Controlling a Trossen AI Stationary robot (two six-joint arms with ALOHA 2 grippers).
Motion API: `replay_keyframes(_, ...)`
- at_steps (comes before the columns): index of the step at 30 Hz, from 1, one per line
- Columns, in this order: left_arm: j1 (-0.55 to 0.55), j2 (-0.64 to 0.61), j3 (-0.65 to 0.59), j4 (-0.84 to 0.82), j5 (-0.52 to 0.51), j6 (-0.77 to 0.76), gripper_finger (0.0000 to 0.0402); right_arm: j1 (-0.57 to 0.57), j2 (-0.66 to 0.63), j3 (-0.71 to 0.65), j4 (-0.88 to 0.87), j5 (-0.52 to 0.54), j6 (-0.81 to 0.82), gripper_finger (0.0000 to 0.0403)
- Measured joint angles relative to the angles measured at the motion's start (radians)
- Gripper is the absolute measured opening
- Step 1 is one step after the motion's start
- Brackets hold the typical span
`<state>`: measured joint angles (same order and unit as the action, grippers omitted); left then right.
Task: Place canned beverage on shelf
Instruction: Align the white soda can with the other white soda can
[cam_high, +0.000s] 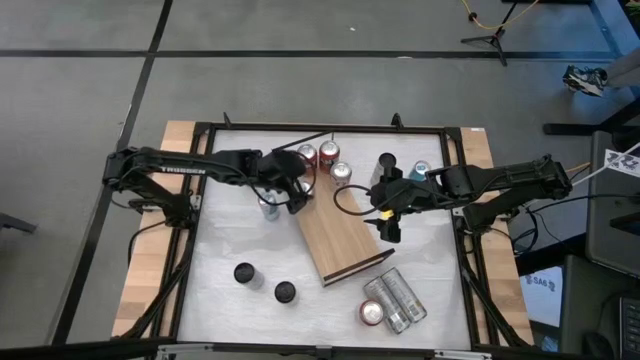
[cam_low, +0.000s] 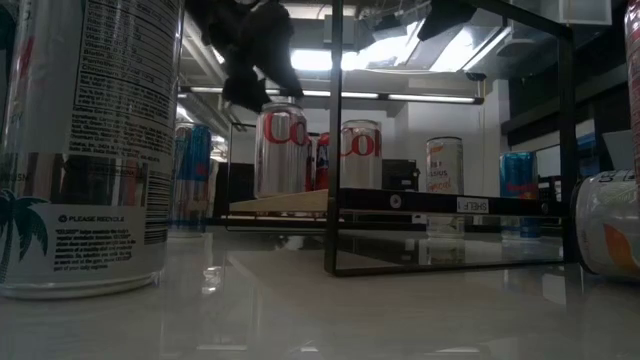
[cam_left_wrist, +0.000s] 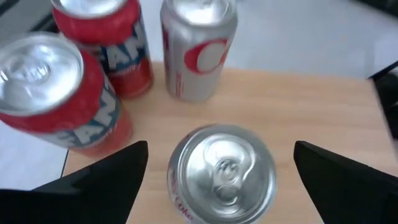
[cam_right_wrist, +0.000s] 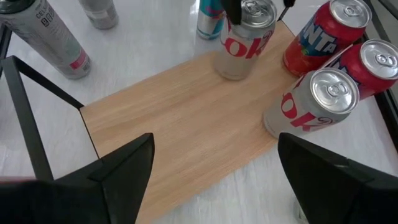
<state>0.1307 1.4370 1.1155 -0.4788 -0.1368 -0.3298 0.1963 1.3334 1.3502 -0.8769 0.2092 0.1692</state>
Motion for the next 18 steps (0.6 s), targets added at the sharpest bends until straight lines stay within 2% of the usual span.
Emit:
replay_keyframes(9, -0.001, -0.027, 0.000, 0.146, 0.000, -0.002, 0.0395, 0.000, 0.000, 0.000, 0.008, 0.000, 0.000, 0.0337)
replay_keyframes(13, -0.002, -0.022, -0.001, 0.118, -0.012, -0.018, 0.0395, 0.000, 0.000, 0.000, 0.009, 0.000, 0.000, 0.0337)
replay_keyframes(18, -0.004, -0.022, -0.002, 0.032, -0.084, -0.106, 0.0395, 0.000, 0.000, 0.000, 0.009, 0.000, 0.000, 0.0337)
